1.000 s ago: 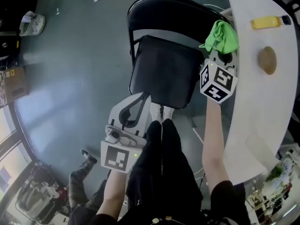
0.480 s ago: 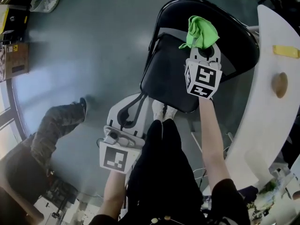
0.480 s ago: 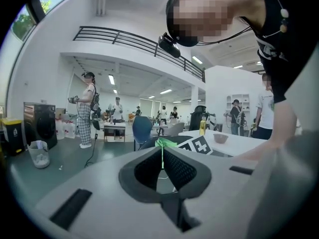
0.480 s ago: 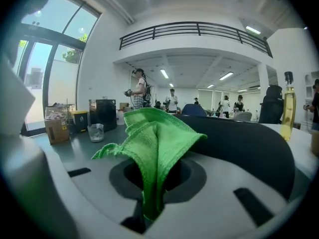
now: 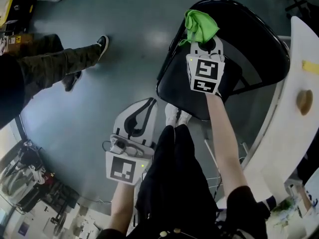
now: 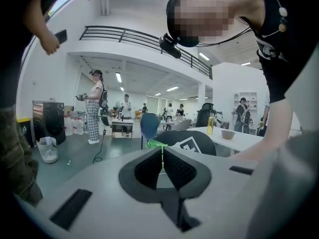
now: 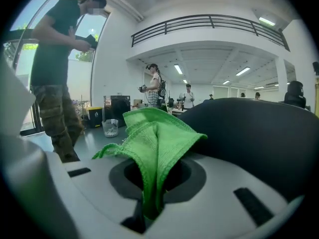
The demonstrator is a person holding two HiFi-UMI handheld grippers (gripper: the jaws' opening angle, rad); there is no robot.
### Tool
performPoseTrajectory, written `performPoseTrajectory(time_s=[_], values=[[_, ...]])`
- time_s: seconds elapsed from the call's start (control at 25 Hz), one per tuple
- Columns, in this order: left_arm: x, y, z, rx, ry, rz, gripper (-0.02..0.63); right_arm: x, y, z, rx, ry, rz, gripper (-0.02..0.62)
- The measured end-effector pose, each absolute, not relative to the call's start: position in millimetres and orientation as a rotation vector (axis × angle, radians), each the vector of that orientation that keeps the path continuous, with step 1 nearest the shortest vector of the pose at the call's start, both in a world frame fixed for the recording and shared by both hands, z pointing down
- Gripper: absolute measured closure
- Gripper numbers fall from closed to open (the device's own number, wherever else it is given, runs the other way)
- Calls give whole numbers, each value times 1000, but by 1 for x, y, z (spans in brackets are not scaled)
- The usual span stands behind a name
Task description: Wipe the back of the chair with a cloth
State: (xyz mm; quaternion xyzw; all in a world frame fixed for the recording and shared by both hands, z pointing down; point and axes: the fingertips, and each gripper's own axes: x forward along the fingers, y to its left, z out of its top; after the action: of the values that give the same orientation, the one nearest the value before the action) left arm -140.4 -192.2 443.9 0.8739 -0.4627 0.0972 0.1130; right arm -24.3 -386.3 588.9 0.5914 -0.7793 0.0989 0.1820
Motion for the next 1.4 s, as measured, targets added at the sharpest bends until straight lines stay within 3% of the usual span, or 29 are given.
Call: performPoseTrajectory(time_s=[0.2, 1.4], values=[[-149, -192, 448, 2557, -1352, 306, 594, -29, -396, 604, 1668, -2150, 261, 551], [-93, -215, 441, 2670, -1225, 324, 594, 132, -357, 600, 1901, -1907, 320, 549]])
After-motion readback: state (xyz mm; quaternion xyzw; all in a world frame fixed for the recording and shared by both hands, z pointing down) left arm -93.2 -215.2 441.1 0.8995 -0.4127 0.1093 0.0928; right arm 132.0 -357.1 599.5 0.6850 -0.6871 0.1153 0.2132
